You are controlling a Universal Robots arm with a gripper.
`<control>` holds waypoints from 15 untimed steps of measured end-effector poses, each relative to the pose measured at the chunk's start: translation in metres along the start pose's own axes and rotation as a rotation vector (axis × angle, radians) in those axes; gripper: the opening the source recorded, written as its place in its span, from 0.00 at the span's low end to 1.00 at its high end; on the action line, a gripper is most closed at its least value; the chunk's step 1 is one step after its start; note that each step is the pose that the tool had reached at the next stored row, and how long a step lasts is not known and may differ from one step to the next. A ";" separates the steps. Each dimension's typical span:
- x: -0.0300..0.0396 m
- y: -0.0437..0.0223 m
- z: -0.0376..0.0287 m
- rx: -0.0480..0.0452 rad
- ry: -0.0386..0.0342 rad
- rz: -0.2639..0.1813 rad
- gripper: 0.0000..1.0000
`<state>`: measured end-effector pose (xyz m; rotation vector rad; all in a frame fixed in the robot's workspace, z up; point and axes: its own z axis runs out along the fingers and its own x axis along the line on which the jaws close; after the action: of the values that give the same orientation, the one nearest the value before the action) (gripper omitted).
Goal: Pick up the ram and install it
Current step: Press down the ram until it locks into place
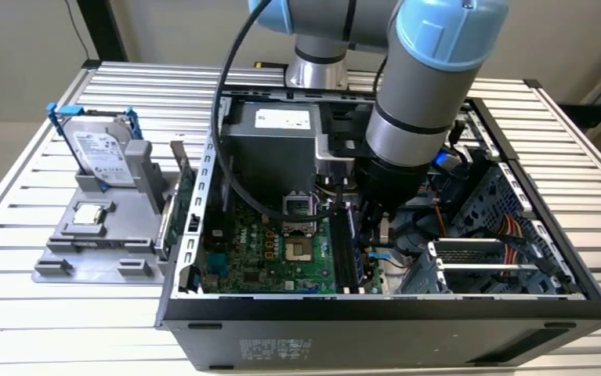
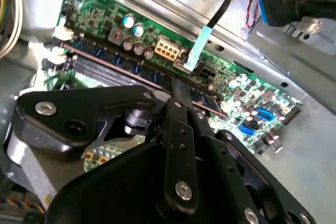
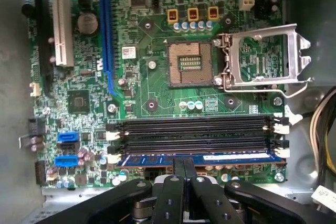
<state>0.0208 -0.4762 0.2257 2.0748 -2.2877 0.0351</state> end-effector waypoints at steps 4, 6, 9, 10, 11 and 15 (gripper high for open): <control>-0.0001 -0.0003 0.0067 -0.0025 0.0008 0.039 0.00; -0.0006 -0.0004 0.0093 -0.0031 0.0017 0.054 0.00; -0.0011 -0.0003 0.0013 -0.0030 -0.0040 0.057 0.00; -0.0005 -0.0001 -0.0038 -0.0033 -0.0020 0.057 0.00; 0.0000 0.0000 -0.0084 -0.0033 -0.0010 0.057 0.00; 0.0010 0.0003 -0.0266 -0.0033 -0.0011 0.057 0.00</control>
<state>0.0210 -0.4757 0.2523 2.0084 -2.3453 0.0324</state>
